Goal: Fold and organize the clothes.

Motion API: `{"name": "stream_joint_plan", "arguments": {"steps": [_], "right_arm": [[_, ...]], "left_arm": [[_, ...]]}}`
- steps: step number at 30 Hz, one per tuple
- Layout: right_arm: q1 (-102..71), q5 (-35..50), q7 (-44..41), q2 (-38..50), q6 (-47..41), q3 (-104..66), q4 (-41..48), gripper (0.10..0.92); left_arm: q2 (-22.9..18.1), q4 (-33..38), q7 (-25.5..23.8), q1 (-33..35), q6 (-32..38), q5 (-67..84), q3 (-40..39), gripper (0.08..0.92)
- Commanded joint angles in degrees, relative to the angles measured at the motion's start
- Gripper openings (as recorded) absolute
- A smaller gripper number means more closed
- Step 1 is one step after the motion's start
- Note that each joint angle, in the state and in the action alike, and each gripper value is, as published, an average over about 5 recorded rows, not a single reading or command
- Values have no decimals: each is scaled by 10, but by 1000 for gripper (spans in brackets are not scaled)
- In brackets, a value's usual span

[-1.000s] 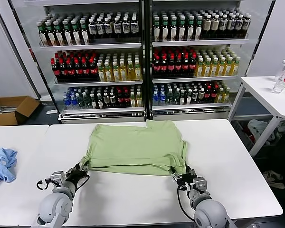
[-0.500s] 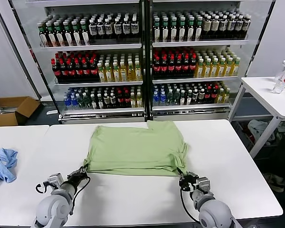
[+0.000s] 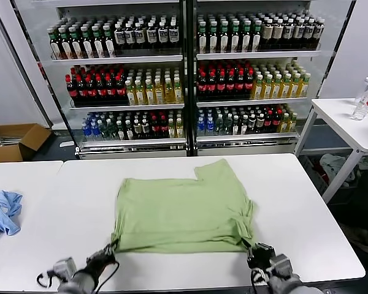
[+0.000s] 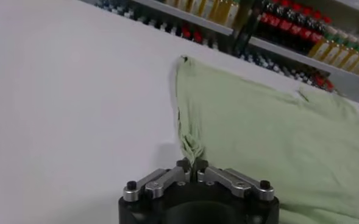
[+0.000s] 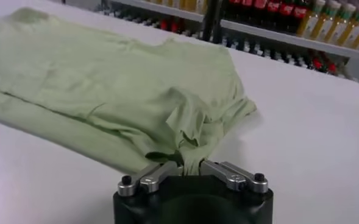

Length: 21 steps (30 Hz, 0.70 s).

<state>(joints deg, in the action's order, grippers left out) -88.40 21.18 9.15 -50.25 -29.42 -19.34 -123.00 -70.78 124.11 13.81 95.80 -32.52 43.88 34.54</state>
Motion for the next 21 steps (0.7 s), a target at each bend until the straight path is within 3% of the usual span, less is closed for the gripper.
{"name": "stream_joint_plan", "arguments": {"steps": [1,9,17,21], "right_arm": [[-51,-38,10,23,51,-80,-72,288],[114,86,49,14,48,-38,-17,531],[402,115,59,-70,-10,105,203,762],[510,112,50,-122,-25,175,307,815]], "left_arm": [[-22,132,5,109,-4,-65,65,144],[8,67,-5,-24,3,-70,59,369],[34,-118,-8,-214,15,-72,-11,595],[44,-209,-8,-311,20,-88,-57,716]]}}
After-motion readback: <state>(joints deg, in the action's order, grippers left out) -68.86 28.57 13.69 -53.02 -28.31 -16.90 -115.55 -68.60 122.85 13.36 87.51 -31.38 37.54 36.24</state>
